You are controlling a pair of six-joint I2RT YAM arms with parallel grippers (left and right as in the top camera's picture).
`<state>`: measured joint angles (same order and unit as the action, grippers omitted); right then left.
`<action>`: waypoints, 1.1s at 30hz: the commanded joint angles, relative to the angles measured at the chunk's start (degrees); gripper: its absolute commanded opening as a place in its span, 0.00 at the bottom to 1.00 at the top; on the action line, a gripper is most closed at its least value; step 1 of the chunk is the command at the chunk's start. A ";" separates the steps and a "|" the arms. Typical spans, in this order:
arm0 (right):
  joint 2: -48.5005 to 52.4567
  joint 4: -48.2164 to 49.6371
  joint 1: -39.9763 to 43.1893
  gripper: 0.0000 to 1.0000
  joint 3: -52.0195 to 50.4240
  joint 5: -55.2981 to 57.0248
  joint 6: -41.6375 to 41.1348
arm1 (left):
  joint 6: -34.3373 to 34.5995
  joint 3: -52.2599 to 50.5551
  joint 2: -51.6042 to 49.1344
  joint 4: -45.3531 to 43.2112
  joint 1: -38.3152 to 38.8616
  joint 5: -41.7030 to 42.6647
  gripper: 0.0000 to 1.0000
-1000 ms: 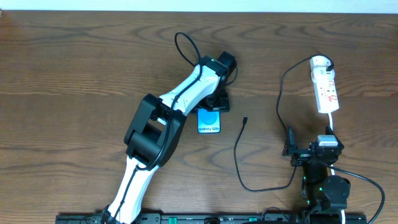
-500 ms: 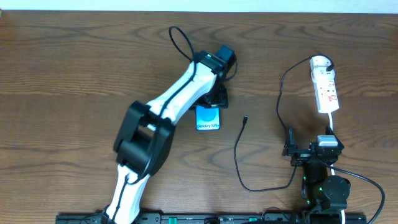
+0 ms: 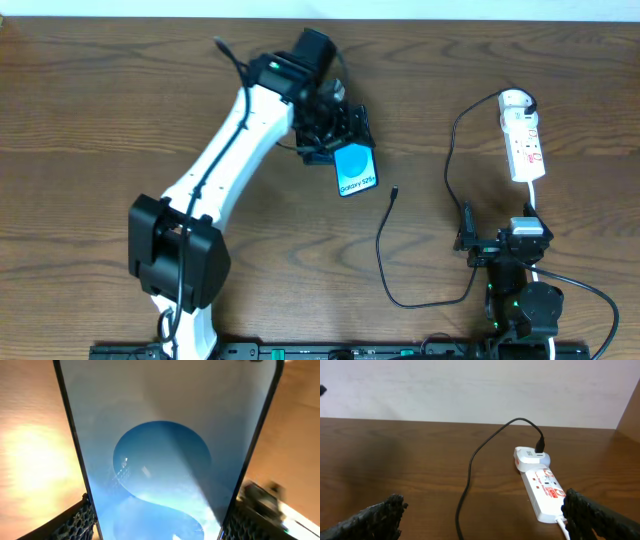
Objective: Plug charger to phone and switch on socket
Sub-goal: 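Lift the phone upright with the left gripper and hold it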
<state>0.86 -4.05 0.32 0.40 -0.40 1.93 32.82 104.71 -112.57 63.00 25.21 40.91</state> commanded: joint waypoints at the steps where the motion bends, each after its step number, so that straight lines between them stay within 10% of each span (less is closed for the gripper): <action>1: -0.22 -0.24 0.13 0.99 -0.09 0.04 0.31 | -2.16 0.63 1.90 0.09 -3.41 25.70 0.71; 11: -0.22 -0.26 0.13 0.99 -0.09 0.04 0.31 | -1.07 0.63 1.90 -0.55 -9.90 45.46 0.71; 33: -0.22 -0.26 0.13 0.99 -0.09 0.04 0.31 | 13.86 0.66 1.90 -0.52 -16.48 49.20 0.61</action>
<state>0.86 -4.05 0.32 0.40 -0.40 1.93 44.84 104.71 -112.53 62.57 9.02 86.72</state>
